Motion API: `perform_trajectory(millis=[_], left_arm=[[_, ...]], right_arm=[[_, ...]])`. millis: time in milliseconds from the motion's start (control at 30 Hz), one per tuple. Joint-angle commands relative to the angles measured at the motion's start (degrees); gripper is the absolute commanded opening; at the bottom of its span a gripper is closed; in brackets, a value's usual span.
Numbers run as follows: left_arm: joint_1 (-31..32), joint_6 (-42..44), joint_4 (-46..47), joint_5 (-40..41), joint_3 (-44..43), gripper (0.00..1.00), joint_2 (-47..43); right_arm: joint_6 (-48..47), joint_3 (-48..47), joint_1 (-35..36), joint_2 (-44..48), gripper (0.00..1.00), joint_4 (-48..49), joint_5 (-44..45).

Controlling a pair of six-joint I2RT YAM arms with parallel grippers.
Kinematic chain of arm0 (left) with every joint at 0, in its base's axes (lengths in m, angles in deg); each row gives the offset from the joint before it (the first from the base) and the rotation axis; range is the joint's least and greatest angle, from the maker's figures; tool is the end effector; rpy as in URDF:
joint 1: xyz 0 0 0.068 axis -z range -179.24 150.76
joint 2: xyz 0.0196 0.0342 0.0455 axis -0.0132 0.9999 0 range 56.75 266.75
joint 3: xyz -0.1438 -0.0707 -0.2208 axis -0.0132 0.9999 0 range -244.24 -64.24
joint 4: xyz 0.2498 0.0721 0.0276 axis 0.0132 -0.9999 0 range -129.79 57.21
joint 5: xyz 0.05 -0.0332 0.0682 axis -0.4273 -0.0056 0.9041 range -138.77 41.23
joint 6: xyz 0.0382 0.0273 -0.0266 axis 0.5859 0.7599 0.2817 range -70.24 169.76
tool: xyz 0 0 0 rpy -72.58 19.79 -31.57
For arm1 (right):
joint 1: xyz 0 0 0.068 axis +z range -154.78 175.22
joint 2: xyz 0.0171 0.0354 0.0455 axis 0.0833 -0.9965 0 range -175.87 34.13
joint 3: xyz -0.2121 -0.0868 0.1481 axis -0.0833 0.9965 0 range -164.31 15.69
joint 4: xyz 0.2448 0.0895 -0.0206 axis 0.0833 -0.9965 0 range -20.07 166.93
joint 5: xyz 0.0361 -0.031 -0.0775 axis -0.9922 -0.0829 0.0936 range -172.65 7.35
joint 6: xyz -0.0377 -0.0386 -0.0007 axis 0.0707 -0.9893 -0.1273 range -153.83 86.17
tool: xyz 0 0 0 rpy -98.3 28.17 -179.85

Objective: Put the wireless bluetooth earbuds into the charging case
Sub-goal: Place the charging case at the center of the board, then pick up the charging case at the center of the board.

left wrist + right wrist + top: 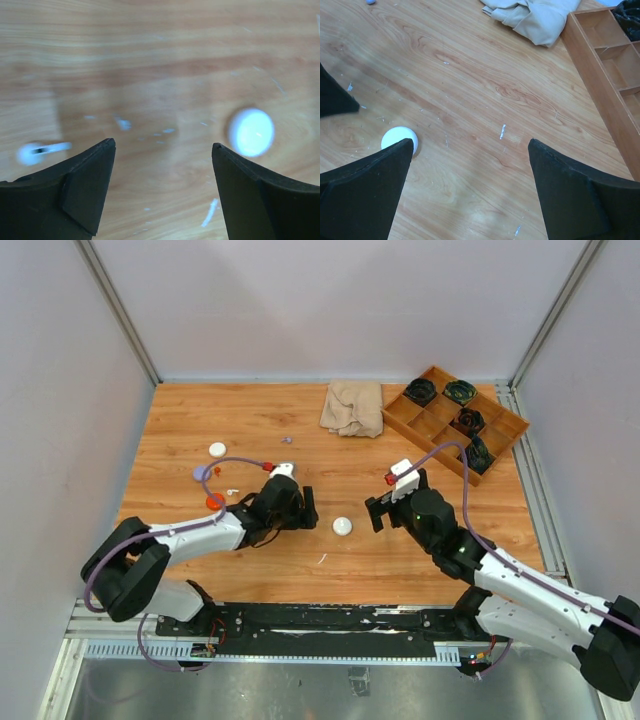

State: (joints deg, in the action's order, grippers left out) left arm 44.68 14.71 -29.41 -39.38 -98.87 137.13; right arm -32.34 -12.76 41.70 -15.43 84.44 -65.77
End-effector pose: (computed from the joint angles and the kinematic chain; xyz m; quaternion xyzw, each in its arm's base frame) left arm 0.1989 -0.1834 0.1666 0.0375 0.9116 -0.1982 0.3582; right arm 0.1480 0.1407 0.2567 -0.2135 0.7529 0.1433 0.6058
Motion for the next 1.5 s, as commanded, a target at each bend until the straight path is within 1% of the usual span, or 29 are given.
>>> perform_trajectory(millis=[0,100,167,200,233,267,467,600,700,933,1233,1467], left_arm=[[-6.08,-2.39,-12.55,10.45,-1.49,0.84,-4.83],[-11.89,-2.93,-15.69,11.41,-0.85,0.85,-8.23],[-14.04,-3.59,-18.63,13.68,-1.38,0.85,-10.13],[-14.64,-3.98,-20.38,15.57,-1.81,0.88,-10.90],[-15.11,-4.54,-22.06,18.08,-2.10,0.97,-11.61],[-15.85,-5.10,-23.66,20.19,-2.49,0.99,-12.25],[-22.63,-6.02,-26.40,23.79,-2.78,0.99,-15.05],[-24.20,-8.60,-29.24,28.23,-5.17,0.99,-12.98],[-25.67,-9.77,-29.45,28.92,-6.99,0.99,-9.56],[-32.26,-13.59,-30.27,25.80,-11.19,0.95,-1.11],[-36.50,-14.51,-25.16,20.86,-11.97,0.87,5.02],[-38.71,-14.62,-23.85,20.27,-12.40,0.79,9.13]], right_arm=[[0.57,2.16,-1.46,1.01,1.00,2.48,-0.45],[0.78,1.46,-1.81,-0.41,1.00,2.08,-1.69],[1.23,1.17,-1.83,-0.88,1.00,1.18,-2.28],[1.43,1.45,-1.80,-0.77,1.00,1.24,-2.44],[1.48,1.79,-1.80,-0.58,1.00,1.67,-2.61],[1.57,2.15,-1.85,-0.54,1.00,2.38,-2.87],[1.66,1.78,-1.84,-1.94,1.00,2.66,-4.31],[1.64,1.38,-1.83,-2.37,1.00,2.28,-4.61],[1.73,1.38,-1.92,-2.68,1.00,2.35,-4.98],[1.67,1.06,-1.90,-4.08,1.00,2.33,-5.36],[1.51,0.59,-1.89,-5.61,1.00,2.24,-5.63],[1.27,0.48,-1.91,-6.06,1.00,2.24,-5.72]])
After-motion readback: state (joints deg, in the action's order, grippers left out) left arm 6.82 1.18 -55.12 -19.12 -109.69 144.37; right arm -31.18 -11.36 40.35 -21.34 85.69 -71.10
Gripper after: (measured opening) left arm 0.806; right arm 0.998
